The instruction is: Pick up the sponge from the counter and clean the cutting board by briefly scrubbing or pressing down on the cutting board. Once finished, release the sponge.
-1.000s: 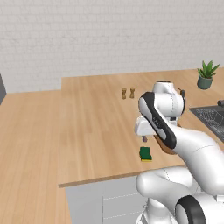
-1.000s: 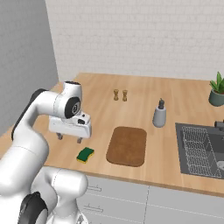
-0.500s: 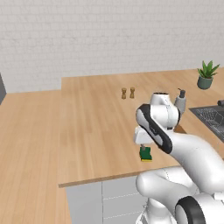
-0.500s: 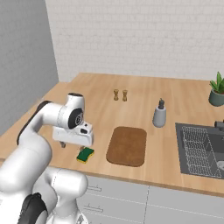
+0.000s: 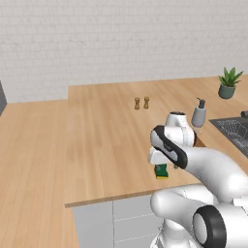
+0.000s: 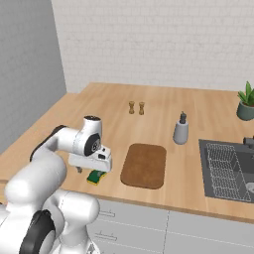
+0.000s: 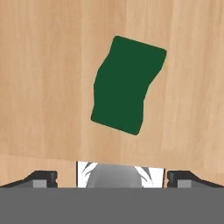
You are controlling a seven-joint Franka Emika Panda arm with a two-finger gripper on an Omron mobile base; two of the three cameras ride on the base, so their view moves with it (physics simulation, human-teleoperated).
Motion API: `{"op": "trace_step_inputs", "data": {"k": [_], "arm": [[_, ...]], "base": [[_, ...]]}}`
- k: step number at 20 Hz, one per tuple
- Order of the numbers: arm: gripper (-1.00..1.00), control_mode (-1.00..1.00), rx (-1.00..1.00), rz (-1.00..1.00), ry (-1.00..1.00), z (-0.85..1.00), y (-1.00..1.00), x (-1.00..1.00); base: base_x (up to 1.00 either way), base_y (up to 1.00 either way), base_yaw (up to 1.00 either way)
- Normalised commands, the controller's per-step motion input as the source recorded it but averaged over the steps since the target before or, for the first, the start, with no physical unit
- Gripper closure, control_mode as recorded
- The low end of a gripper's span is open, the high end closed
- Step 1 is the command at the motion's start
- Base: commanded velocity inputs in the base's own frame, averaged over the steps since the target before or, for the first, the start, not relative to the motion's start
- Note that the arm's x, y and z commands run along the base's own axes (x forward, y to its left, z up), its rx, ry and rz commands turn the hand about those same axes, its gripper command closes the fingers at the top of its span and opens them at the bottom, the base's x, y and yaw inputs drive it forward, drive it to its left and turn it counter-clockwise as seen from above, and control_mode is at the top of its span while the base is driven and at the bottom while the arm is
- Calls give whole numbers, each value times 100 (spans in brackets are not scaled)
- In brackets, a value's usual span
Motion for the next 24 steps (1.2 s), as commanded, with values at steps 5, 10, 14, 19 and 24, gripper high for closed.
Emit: {"op": "trace_step_inputs", "data": {"k": [5, 10, 14, 19, 24], "arm": [[-100, -100, 0, 0, 0, -22, -1, 53], [-100, -100, 0, 0, 0, -29, -4, 24], [-100, -100, 0, 0, -2, -38, -2, 18], [-100, -100, 0, 0, -6, -26, 0, 4], [-100, -100, 0, 0, -5, -19, 0, 6]], "base": [[0, 0, 0], [0, 0, 0], [0, 0, 0], [0, 0, 0], [0, 0, 0]]}}
